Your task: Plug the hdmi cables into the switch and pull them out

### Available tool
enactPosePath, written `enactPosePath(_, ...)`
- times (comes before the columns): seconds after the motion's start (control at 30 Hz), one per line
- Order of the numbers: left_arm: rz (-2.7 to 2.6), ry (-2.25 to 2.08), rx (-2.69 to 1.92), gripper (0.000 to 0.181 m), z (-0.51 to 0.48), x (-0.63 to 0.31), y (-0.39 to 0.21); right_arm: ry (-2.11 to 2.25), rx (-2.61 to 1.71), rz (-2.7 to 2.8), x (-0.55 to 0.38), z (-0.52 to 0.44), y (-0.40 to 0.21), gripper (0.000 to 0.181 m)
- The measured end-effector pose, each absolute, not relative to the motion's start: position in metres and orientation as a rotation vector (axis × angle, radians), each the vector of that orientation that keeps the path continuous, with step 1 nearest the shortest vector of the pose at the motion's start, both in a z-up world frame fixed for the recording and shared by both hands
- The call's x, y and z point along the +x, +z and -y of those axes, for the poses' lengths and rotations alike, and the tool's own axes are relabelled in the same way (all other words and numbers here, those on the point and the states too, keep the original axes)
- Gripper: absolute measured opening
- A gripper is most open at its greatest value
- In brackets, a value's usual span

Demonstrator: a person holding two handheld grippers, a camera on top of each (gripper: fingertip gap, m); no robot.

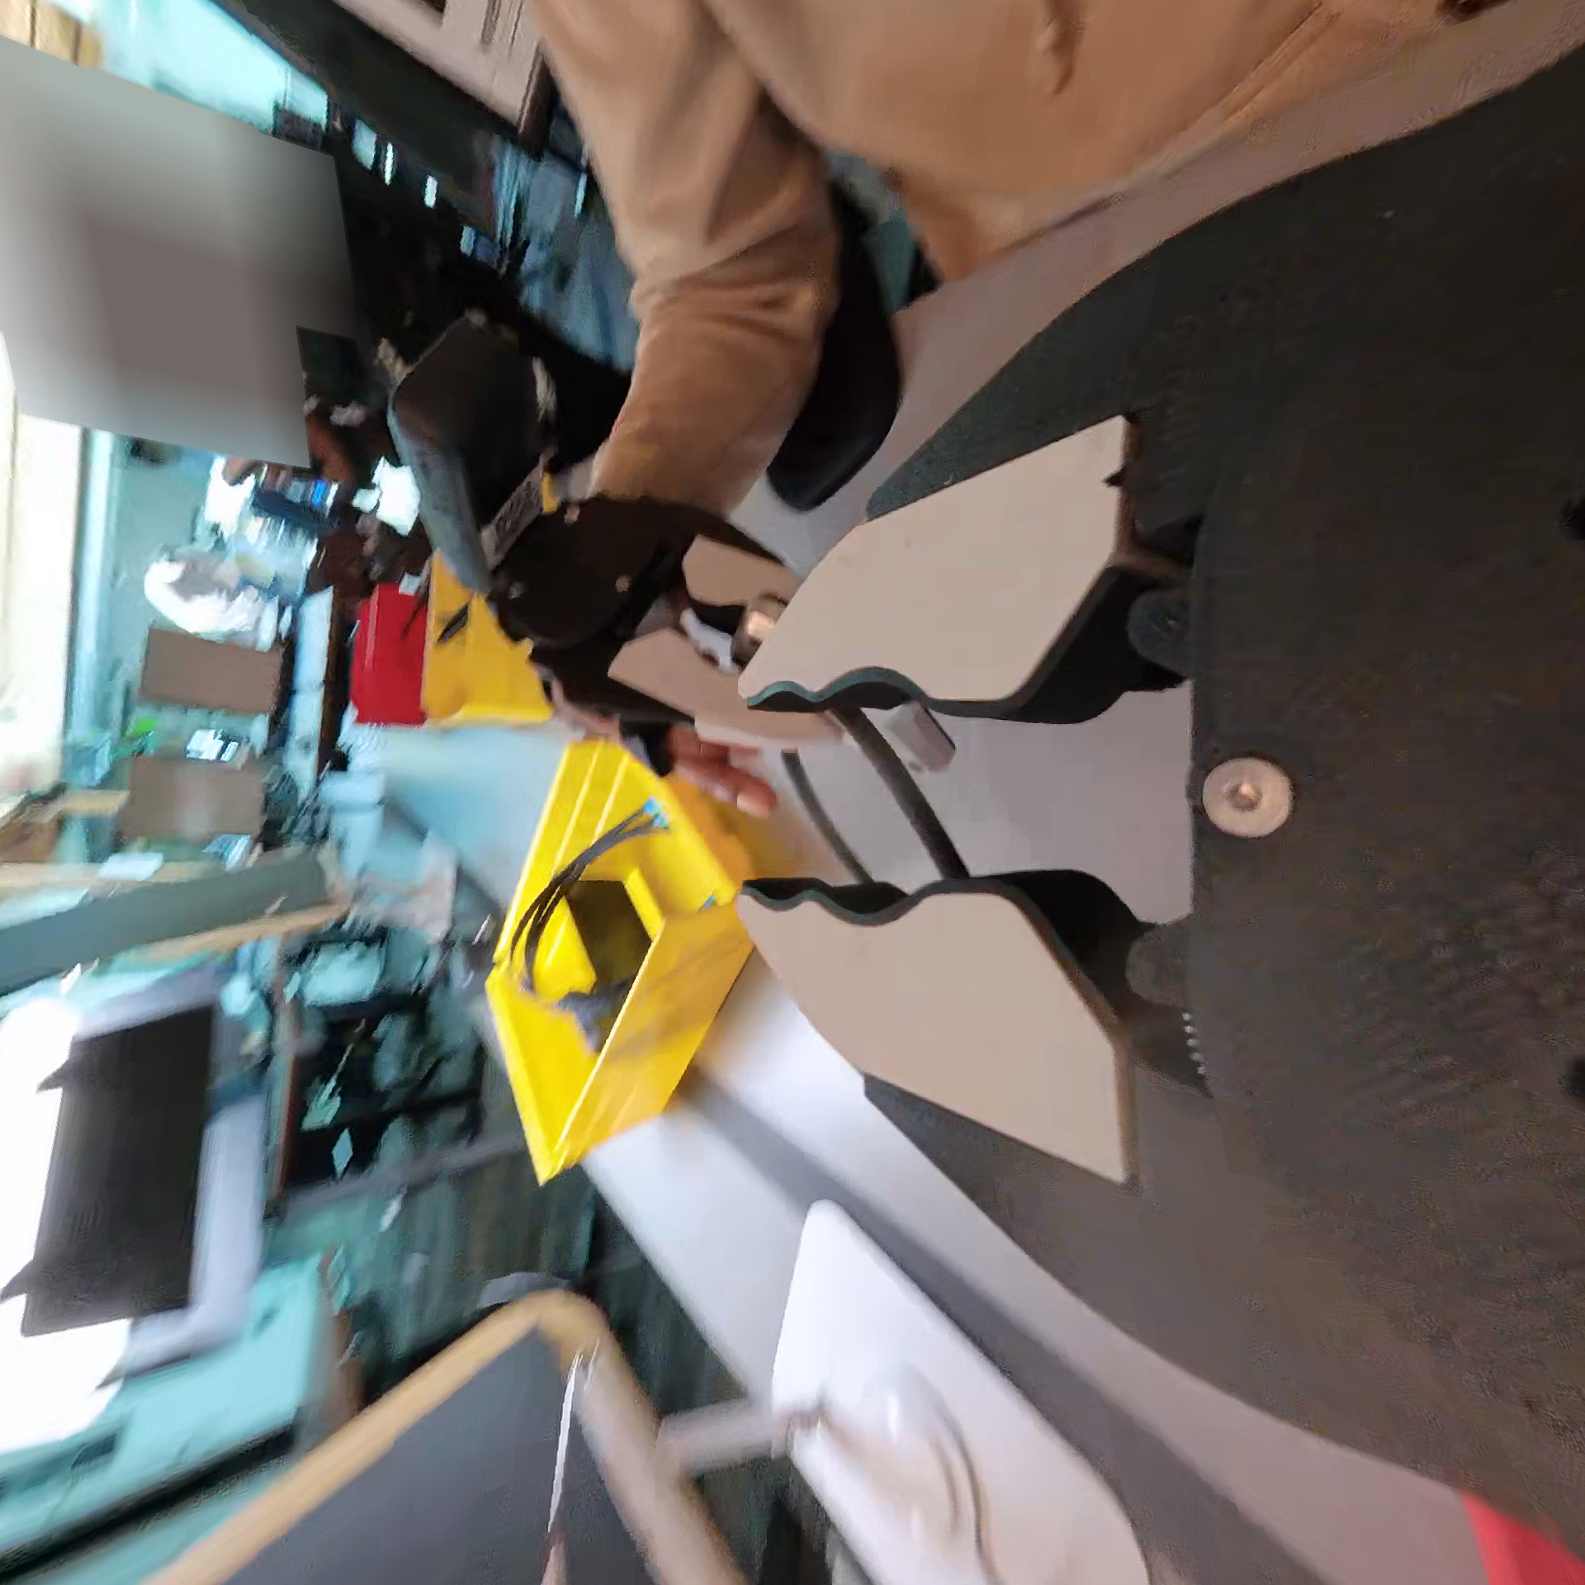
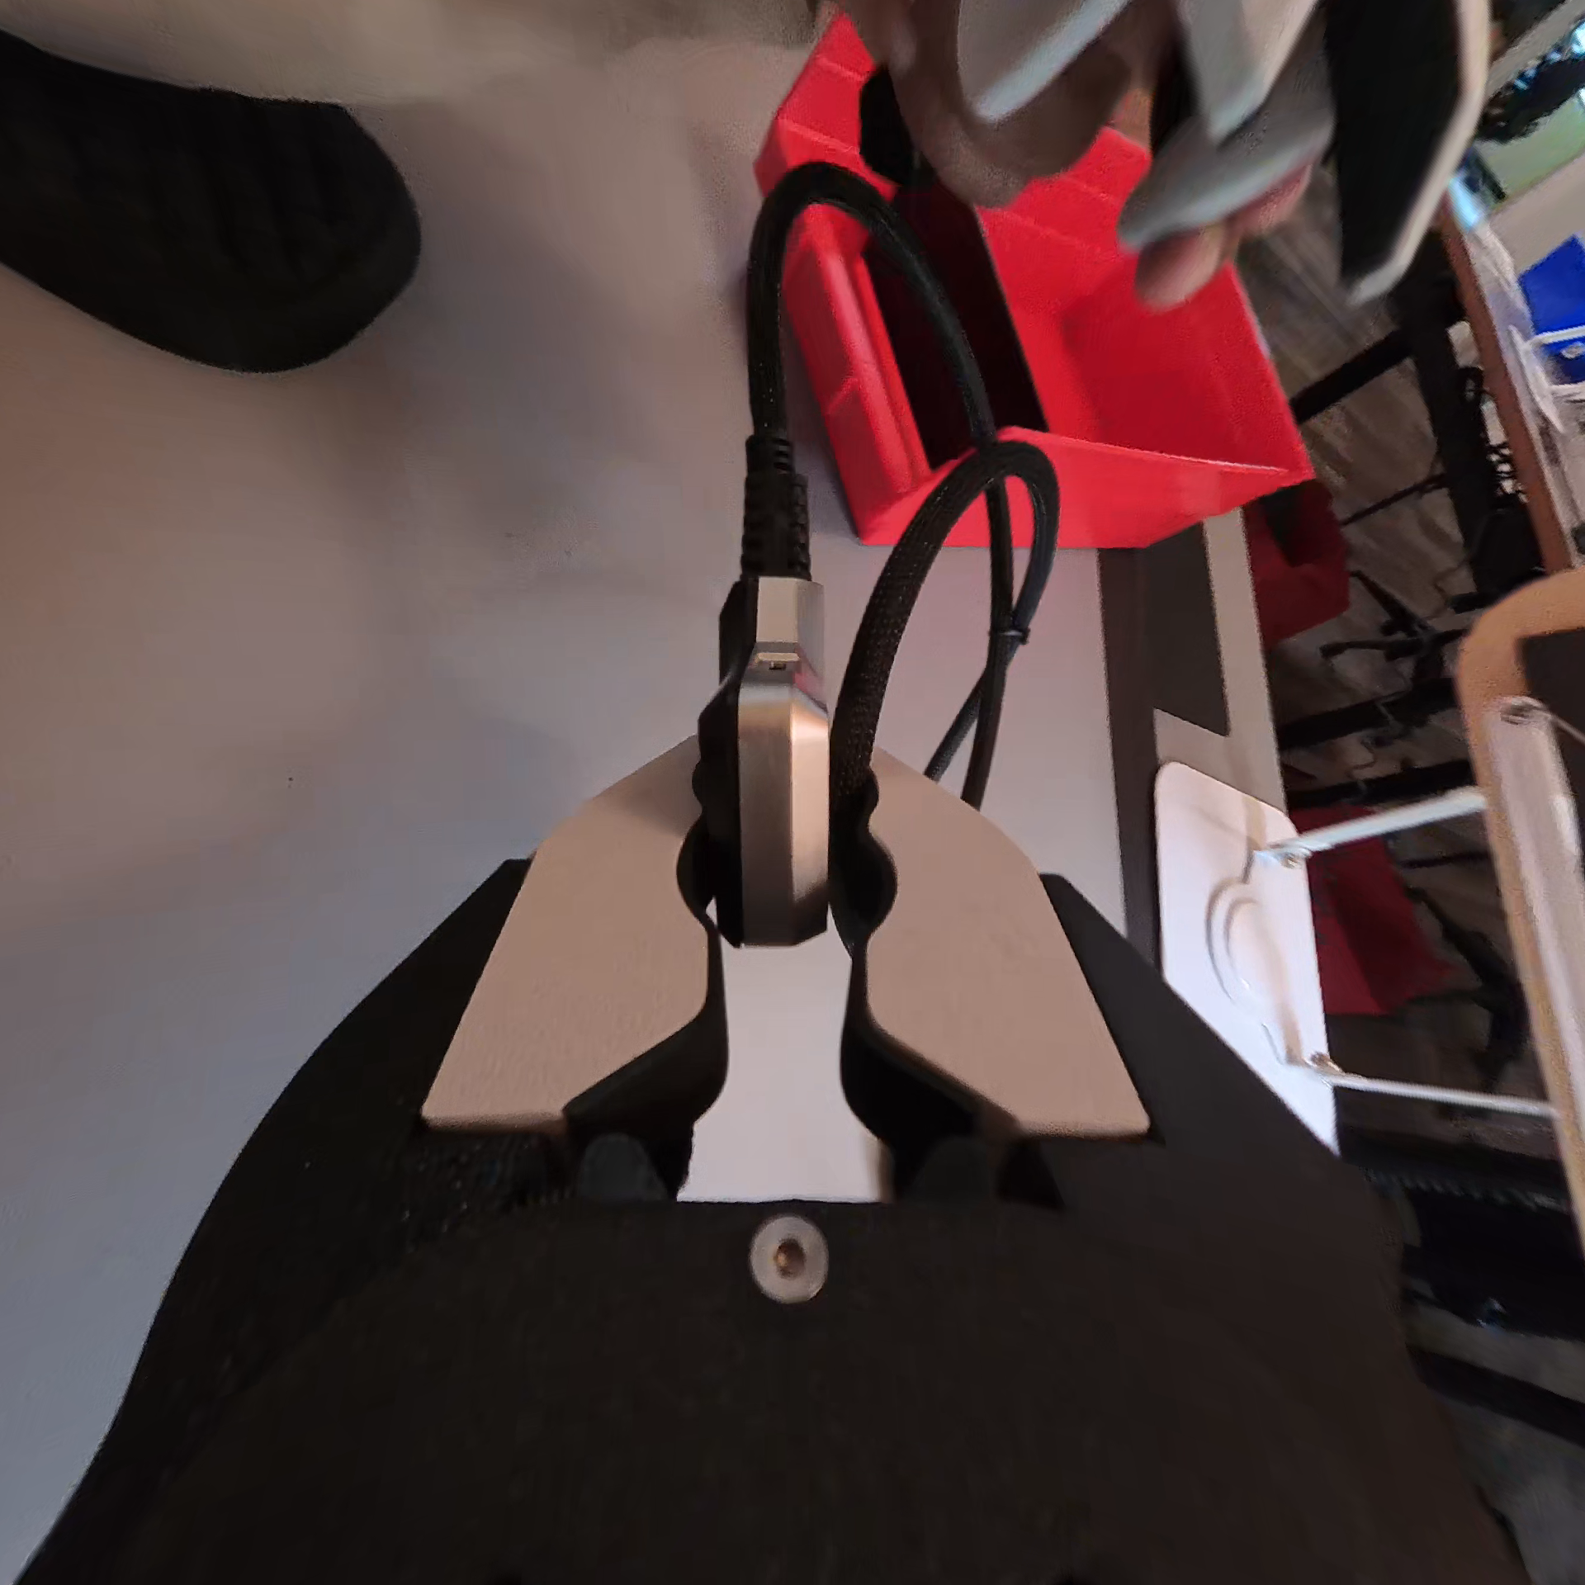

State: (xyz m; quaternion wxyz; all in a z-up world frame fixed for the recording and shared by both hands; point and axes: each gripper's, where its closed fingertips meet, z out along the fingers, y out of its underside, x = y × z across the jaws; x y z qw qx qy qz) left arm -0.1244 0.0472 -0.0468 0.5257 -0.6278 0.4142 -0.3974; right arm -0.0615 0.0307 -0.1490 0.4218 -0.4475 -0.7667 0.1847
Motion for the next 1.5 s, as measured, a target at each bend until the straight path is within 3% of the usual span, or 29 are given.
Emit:
enactPosePath(0.23, -0.734, -0.668, -1.384, 0.036, -0.055, -0.165, 0.01, 0.249, -1.118, 1.886, -0.023, -0.056, -0.076, 0.027)
enactPosePath(0.57, -0.803, -0.62, -1.429, 0.036, -0.055, -0.146, -0.002, -0.084, -1.278, 1.69, 0.047, -0.142, 0.05, 0.028)
enactPosePath(0.83, -0.823, -0.612, -1.447, 0.034, -0.057, -0.14, -0.008, -0.334, -1.273, 1.434, 0.106, -0.209, 0.081, 0.027)
enactPosePath(1.03, -0.832, -0.62, -1.471, 0.033, -0.061, -0.138, -0.015, -0.409, -1.314, 1.348, 0.129, -0.231, 0.072, 0.027)
enactPosePath(1.37, -0.837, -0.652, -1.499, 0.032, -0.067, -0.133, -0.025, -0.504, -1.326, 1.169, 0.194, -0.225, 0.101, 0.027)
enactPosePath(1.5, -0.872, -0.638, -1.513, 0.032, -0.066, -0.124, -0.031, -0.557, -1.382, 1.188, 0.209, -0.23, 0.084, 0.027)
